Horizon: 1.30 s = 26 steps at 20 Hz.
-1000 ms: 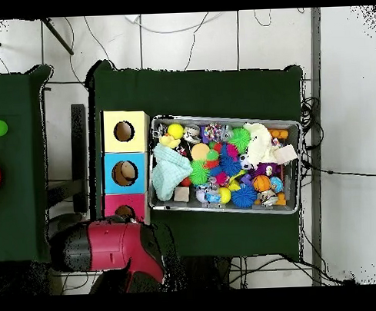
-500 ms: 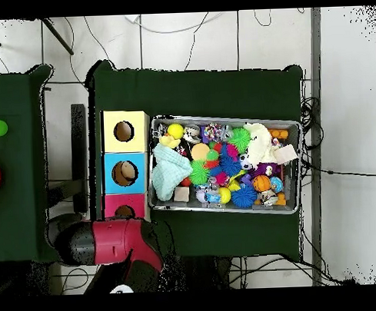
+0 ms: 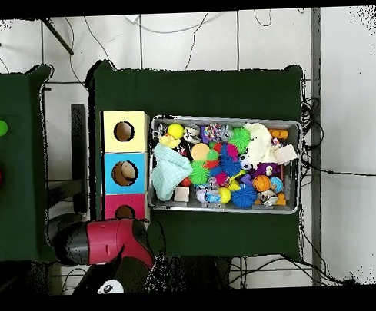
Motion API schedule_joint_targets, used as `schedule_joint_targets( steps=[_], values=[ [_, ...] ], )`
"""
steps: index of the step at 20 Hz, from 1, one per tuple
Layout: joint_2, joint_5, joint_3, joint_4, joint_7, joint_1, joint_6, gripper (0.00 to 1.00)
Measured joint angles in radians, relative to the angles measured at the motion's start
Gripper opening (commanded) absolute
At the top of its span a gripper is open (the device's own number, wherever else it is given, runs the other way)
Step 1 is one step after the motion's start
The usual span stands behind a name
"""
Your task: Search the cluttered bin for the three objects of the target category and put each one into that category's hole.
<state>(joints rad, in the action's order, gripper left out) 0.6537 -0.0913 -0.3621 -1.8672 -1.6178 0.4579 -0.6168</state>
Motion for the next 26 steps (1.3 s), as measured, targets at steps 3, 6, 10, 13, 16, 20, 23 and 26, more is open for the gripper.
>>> schedule_joint_targets(
  steps=[3,6,10,13,16,20,23,26],
  values=[
    [-0.004,0.000,-0.004,0.005,0.000,0.011,0.000,0.00],
    [-0.006,0.000,-0.011,0.019,-0.001,0.028,-0.002,0.00],
    [-0.006,0.000,-0.024,0.045,-0.003,0.041,-0.010,0.00],
    [-0.006,-0.001,-0.029,0.066,-0.004,0.043,-0.018,0.00],
    [-0.006,-0.001,-0.030,0.084,-0.004,0.043,-0.026,0.00],
    [-0.008,-0.005,-0.031,0.104,-0.004,0.042,-0.032,0.00],
    [-0.014,-0.017,-0.031,0.117,-0.004,0.036,-0.032,0.00],
    [-0.024,-0.030,-0.031,0.118,-0.004,0.030,-0.032,0.00]
  ],
)
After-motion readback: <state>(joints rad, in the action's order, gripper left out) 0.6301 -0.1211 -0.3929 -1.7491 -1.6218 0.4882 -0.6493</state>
